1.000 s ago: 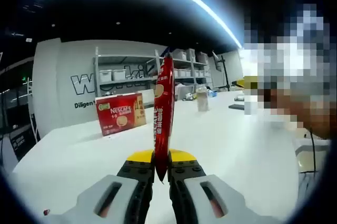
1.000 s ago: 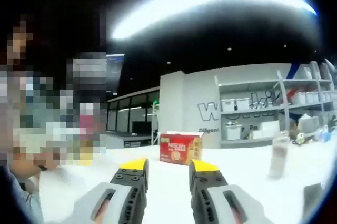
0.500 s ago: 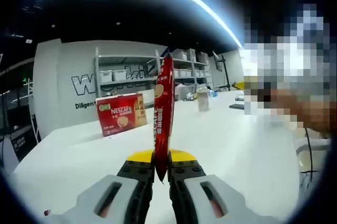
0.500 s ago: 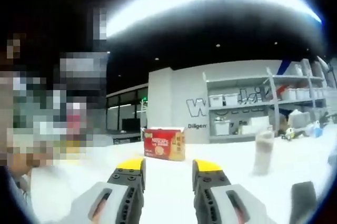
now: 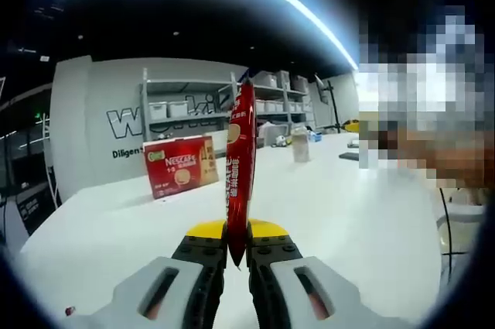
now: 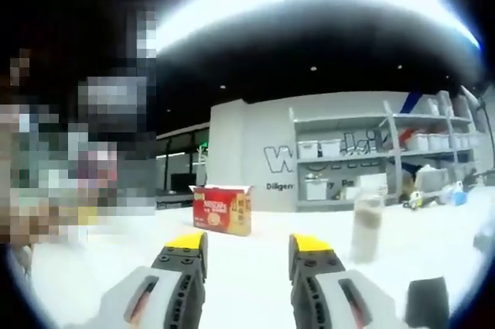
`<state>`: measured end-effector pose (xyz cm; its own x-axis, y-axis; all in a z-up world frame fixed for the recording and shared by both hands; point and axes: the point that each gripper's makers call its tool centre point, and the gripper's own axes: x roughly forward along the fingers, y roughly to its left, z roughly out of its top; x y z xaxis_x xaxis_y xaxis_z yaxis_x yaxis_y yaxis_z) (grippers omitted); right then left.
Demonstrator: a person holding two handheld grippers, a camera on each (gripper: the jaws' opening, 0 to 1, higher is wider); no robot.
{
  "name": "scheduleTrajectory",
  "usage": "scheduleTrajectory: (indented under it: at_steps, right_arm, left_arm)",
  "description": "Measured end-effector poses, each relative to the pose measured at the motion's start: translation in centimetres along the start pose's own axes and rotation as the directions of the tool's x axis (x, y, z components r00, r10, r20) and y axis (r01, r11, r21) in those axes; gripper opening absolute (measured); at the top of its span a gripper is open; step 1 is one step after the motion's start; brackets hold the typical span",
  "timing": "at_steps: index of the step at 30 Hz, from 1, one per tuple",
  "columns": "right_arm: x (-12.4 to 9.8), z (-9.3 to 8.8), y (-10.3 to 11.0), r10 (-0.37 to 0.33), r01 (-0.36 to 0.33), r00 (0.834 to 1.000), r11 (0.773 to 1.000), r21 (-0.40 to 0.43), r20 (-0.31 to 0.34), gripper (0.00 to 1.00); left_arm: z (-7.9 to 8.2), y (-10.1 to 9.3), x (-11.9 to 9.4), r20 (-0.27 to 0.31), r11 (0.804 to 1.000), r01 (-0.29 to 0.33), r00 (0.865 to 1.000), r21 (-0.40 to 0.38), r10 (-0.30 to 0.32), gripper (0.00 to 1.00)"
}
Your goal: Tear open the coffee pouch, take out the coffee, and pour the coffee from the pouch into the cup
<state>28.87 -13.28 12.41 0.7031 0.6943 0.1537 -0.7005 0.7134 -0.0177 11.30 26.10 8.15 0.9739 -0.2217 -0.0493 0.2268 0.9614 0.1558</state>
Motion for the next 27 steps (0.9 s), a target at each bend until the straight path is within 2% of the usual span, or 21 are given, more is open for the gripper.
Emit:
scheduleTrajectory:
  at_steps: [5,12,14,19,27]
  right_arm:
    - [-0.4,-0.6,-2.8,-0.038,0.038,0.999,0.999,0.009,-0.020,0.45]
    - [-1.0,-1.9,-5.2,-0.087,0.087,0.996,0.996,-0.004,-0.018,0.48]
    - [-1.0,-2.0,-5.3,-0.089,0.088,0.996,0.996,-0.004,-0.018,0.49]
    - [-1.1,-3.1,-6.9,-0.120,0.121,0.992,0.993,0.016,-0.043,0.51]
    - [-0.7,-2.5,-9.2,-0.145,0.145,0.989,0.989,0.000,-0.042,0.52]
  left_arm:
    - [-0.1,0.2,0.1,0.000,1.000,0.000,1.000,0.001,0.000,0.12]
    - [-0.1,-0.5,-0.3,-0.003,1.000,-0.002,1.000,0.008,0.002,0.12]
    - [-0.1,-0.6,-0.3,-0.004,1.000,-0.002,1.000,0.009,0.002,0.12]
    - [0.0,-1.0,-0.5,-0.007,1.000,-0.007,1.000,0.017,0.007,0.12]
    - [-0.1,-1.1,-0.4,-0.016,0.999,-0.008,1.000,0.035,0.009,0.12]
